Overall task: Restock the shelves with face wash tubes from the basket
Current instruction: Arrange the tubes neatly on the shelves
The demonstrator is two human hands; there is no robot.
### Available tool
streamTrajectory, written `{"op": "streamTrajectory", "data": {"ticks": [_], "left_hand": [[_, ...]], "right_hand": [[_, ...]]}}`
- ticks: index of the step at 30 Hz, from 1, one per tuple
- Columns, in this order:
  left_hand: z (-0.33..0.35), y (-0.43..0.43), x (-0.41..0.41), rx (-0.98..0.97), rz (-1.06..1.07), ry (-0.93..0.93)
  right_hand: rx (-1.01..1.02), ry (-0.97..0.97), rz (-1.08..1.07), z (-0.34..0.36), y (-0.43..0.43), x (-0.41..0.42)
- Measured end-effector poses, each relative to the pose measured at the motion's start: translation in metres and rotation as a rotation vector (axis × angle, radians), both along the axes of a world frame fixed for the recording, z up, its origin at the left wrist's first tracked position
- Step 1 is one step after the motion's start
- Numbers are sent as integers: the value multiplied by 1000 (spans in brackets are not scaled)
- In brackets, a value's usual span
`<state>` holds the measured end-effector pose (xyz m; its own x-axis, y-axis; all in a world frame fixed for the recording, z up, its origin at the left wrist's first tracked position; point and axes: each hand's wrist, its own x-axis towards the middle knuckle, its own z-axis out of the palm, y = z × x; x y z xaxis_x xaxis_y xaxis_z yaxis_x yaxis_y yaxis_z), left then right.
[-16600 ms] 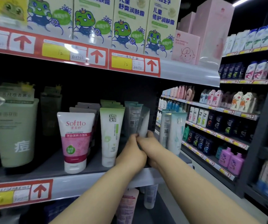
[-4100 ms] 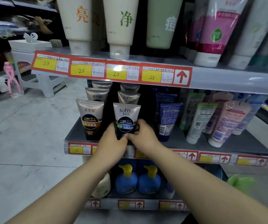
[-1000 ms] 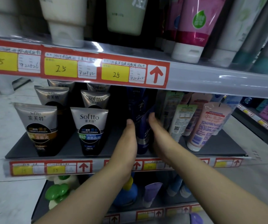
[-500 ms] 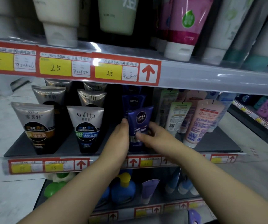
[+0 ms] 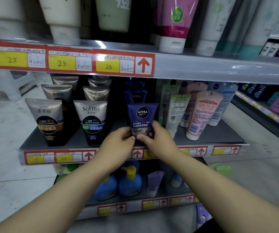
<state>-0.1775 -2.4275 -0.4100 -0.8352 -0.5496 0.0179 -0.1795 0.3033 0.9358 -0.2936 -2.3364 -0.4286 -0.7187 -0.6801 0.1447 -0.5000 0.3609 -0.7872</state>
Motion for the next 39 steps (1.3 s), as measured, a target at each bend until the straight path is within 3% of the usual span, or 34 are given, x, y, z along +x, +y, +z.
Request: {"op": "streamTrajectory", "data": {"ticks": [7, 14, 18, 27, 39], "left_hand": [[4, 18, 0, -73, 123, -114], [6, 55, -30, -81, 16, 85], [11, 67, -50, 11, 13, 110], [0, 64, -73, 47, -33, 75], [-19, 50, -76, -50, -46, 70]], "right_hand": [[90, 78, 30, 4, 12, 4], [-75, 32, -407, 22, 30, -8], [-111, 6, -499, 21, 40, -15], [-144, -152, -361, 11, 37, -36], [1, -61, -349, 4, 36, -41]]}}
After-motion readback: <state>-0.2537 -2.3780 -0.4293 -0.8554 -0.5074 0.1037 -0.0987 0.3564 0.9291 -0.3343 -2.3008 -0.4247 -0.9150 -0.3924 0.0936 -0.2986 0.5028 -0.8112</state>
